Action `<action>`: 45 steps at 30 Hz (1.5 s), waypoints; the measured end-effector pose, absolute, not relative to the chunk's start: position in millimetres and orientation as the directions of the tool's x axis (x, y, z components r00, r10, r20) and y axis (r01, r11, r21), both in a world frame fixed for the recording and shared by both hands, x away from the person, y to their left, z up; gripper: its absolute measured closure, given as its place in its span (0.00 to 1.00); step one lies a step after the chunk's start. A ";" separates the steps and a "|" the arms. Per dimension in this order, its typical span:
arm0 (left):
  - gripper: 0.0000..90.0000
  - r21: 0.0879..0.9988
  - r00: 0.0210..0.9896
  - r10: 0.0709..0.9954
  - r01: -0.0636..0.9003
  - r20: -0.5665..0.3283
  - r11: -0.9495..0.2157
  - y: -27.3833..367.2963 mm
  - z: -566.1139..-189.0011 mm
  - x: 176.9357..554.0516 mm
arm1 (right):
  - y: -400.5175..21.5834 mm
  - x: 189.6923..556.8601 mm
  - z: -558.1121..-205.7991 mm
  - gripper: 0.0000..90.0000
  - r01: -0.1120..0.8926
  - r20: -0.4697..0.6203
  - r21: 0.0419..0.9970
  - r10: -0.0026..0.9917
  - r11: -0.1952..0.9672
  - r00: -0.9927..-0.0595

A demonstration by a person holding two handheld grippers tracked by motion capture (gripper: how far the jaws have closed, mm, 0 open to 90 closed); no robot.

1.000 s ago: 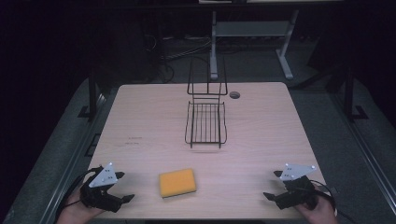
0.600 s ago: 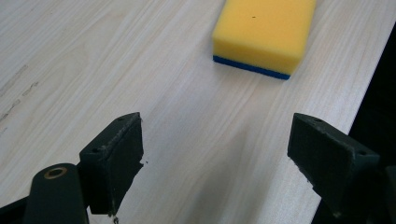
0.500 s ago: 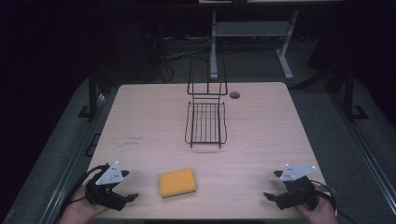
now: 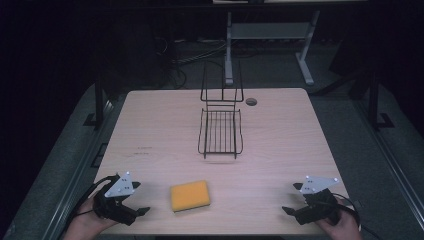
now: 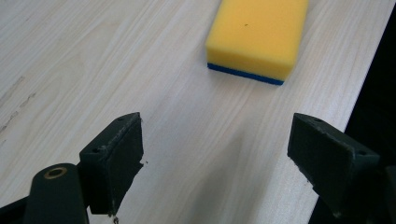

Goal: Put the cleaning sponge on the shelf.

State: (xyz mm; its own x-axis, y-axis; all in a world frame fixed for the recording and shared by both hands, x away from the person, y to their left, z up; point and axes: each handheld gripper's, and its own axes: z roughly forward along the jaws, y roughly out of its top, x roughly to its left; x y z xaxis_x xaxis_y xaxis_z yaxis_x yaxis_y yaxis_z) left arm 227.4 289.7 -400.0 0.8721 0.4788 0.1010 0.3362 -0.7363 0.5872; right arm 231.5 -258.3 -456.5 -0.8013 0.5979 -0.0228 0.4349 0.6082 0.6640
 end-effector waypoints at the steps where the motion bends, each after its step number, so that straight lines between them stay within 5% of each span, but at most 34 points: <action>1: 0.20 0.587 0.872 0.478 0.336 0.101 -0.736 289.4 -400.1 227.6 | -258.3 231.6 -456.5 0.16 0.435 -0.023 0.664 0.598 0.609 -0.801; 45: 0.20 0.551 0.928 0.366 0.267 0.075 -0.791 238.7 -396.5 250.7 | -257.9 230.7 -454.9 0.16 0.429 -0.016 0.674 0.593 0.602 -0.805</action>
State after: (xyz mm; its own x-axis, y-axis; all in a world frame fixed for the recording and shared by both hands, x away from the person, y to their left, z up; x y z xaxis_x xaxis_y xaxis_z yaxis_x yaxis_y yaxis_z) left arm 250.7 238.7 -396.5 0.9276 0.3658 0.0754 0.2672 -0.7909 0.5505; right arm 230.7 -257.9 -454.9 -0.8053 0.5927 -0.0165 0.4291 0.6017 0.6737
